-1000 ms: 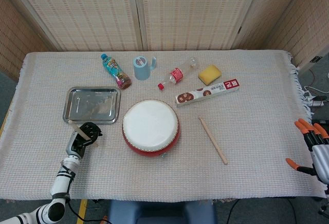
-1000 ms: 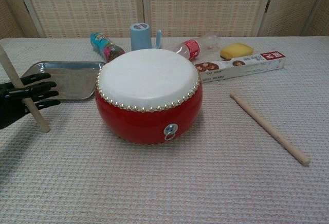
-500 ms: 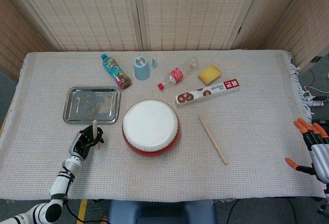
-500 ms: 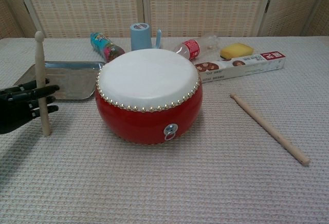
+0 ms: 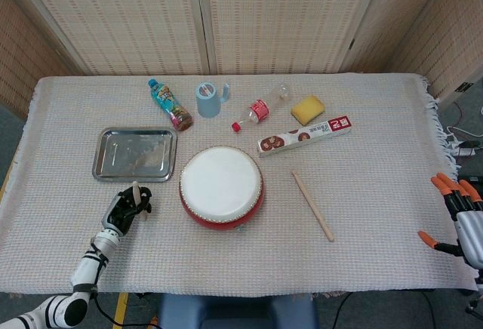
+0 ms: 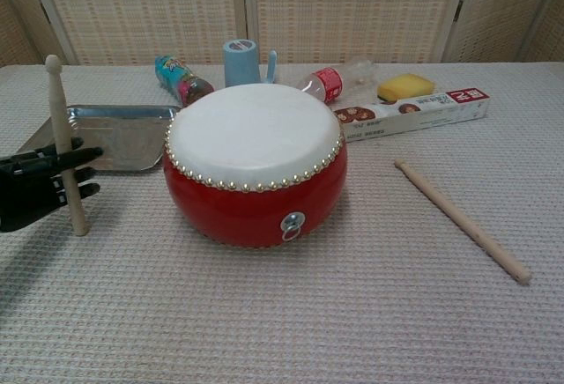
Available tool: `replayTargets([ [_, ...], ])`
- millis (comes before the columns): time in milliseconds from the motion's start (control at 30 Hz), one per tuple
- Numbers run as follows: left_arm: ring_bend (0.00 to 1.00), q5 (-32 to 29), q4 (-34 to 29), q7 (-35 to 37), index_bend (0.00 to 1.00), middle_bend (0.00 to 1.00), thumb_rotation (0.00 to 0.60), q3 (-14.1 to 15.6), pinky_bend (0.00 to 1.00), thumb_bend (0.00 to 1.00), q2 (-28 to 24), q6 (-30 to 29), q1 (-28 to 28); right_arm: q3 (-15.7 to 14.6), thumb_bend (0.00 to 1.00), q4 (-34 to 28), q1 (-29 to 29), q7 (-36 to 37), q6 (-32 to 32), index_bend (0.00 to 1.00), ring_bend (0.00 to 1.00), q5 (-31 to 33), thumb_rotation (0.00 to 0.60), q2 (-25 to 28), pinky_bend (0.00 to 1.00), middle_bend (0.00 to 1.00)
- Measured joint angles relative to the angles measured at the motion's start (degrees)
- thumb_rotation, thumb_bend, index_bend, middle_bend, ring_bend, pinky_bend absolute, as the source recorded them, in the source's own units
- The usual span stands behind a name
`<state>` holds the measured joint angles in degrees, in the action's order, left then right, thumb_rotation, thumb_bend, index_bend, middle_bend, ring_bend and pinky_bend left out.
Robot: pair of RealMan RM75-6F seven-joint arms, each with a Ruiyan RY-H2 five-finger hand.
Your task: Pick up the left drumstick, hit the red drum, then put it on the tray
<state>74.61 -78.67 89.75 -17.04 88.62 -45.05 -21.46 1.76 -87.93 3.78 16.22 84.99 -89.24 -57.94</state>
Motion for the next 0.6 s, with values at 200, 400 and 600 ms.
replayTargets([
  [200, 0.70, 4.6, 2.6, 9.9, 0.70, 0.74, 0.599, 1.2, 0.65, 0.32, -0.2, -0.7, 0.0, 0.0, 0.16, -0.4, 0.2, -0.4, -0.2, 0.00, 0.00, -0.1, 0.600, 0.1, 0.00, 0.01],
  [400, 0.70, 8.1, 6.2, 14.9, 0.69, 0.72, 0.526, 3.7, 0.64, 0.25, 0.2, -2.5, -0.9, 0.0, 0.16, -0.7, 0.1, -0.8, 0.1, 0.00, 0.00, -0.1, 0.600, 0.2, 0.00, 0.01],
  [600, 0.69, 8.7, 7.6, 16.7, 0.66, 0.71, 0.407, 5.0, 0.62, 0.24, 0.5, -3.4, -1.9, 0.0, 0.16, -0.9, 0.0, -1.0, 0.0, 0.00, 0.00, 0.0, 0.600, 0.2, 0.00, 0.01],
])
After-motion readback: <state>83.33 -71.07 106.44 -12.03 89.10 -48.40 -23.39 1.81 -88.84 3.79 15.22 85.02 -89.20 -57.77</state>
